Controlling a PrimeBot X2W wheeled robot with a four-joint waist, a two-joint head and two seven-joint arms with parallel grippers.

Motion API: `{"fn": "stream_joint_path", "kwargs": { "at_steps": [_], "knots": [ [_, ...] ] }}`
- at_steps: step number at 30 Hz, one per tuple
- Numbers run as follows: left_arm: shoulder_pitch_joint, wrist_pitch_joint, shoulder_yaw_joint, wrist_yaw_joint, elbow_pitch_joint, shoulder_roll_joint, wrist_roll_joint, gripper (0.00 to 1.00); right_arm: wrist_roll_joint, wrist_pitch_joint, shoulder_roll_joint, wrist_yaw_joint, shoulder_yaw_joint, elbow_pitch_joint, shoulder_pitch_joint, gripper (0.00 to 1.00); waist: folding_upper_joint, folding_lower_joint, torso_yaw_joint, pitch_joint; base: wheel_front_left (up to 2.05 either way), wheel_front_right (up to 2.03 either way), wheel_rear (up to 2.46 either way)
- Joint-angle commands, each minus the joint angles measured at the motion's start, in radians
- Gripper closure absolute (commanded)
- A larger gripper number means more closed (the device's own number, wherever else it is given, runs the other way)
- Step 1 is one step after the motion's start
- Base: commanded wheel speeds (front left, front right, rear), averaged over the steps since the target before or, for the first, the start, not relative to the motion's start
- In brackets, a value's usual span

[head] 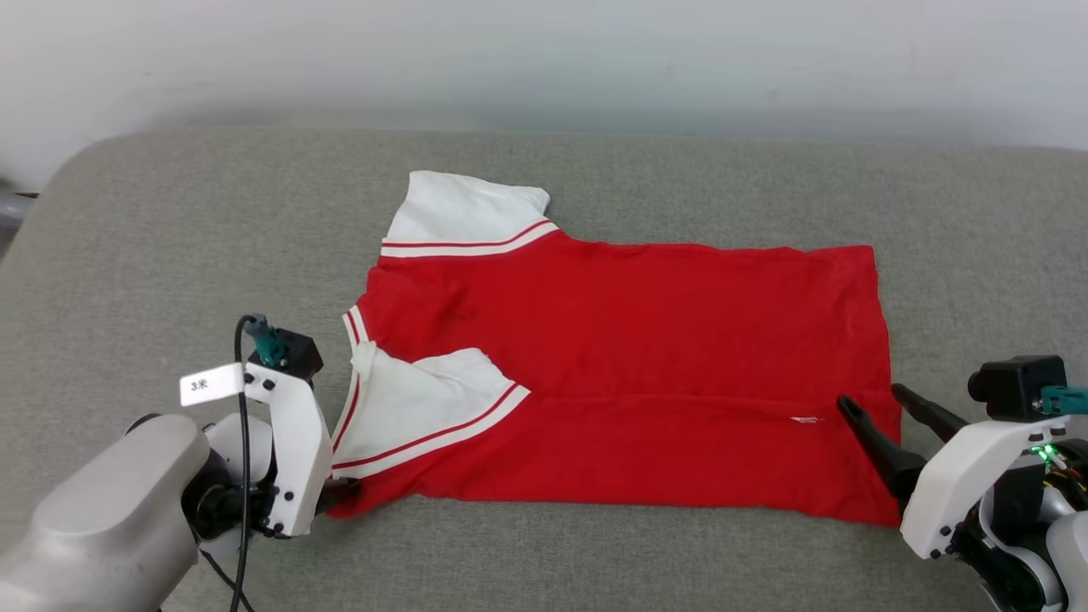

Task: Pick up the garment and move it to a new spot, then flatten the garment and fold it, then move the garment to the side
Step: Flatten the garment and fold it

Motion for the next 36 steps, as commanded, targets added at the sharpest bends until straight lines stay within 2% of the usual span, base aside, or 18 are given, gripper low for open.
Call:
{"fn": "stream_joint_path", "kwargs": {
  "at_steps": [1, 8, 9, 10, 11, 19, 24, 29, 32, 36],
  "knots": [
    [0.01, -0.002, -0.008, 0.0, 0.015, -0.009, 0.003, 0.0, -0.006, 0.002, 0.008, -0.001, 0.003, 0.0, -0.013, 0.0, 0.0, 0.0001, -0.014, 0.017, 0.0, 0.0, 0.0],
    [0.036, 0.016, -0.07, 0.001, 0.061, -0.03, -0.007, 0.0, -0.004, -0.002, 0.008, -0.001, 0.007, 0.009, -0.037, 0.0, 0.0, 0.0001, -0.031, 0.041, 0.0, 0.0, 0.0],
    [0.039, 0.022, -0.078, 0.001, 0.061, -0.032, -0.013, 0.25, -0.004, -0.003, 0.007, -0.001, 0.006, 0.009, -0.04, 0.0, 0.0, 0.0001, -0.032, 0.042, 0.0, 0.0, 0.0],
    [0.04, 0.025, -0.086, 0.001, 0.06, -0.032, -0.017, 0.93, -0.004, -0.002, 0.005, -0.001, 0.005, 0.01, -0.042, 0.0, 0.0, 0.0001, -0.032, 0.042, 0.0, 0.0, 0.0],
    [0.039, 0.025, -0.093, 0.001, 0.059, -0.032, -0.019, 1.0, -0.004, 0.0, 0.004, -0.001, 0.004, 0.009, -0.044, 0.0, 0.0, 0.0001, -0.032, 0.04, 0.0, 0.0, 0.0],
    [-0.025, -0.055, -0.094, 0.001, 0.0, 0.018, -0.015, 1.0, -0.01, 0.066, -0.052, -0.001, 0.018, -0.021, -0.064, 0.0, 0.0, 0.0001, -0.021, 0.0, 0.0, 0.0, 0.0],
    [-0.047, -0.108, -0.091, 0.001, -0.05, 0.037, -0.017, 1.0, 0.012, 0.203, -0.126, -0.001, 0.037, -0.062, -0.075, 0.0, 0.0, 0.0001, -0.011, -0.023, 0.0, 0.0, 0.0],
    [-0.057, -0.137, -0.096, 0.001, -0.094, 0.051, -0.008, 1.0, 0.042, 0.39, -0.189, -0.001, 0.065, -0.094, -0.08, 0.0, 0.0, 0.0001, 0.001, -0.031, 0.0, 0.0, 0.0],
    [-0.063, -0.143, -0.1, 0.001, -0.112, 0.05, -0.004, 1.0, 0.064, 0.49, -0.216, -0.001, 0.078, -0.104, -0.084, 0.0, 0.0, 0.0001, 0.009, -0.026, 0.0, 0.0, 0.0],
    [-0.068, -0.153, -0.1, 0.001, -0.125, 0.045, 0.004, 1.0, 0.069, 0.564, -0.219, -0.001, 0.08, -0.08, -0.094, 0.0, 0.0, 0.0001, 0.021, -0.01, 0.0, 0.0, 0.0]
  ]
}}
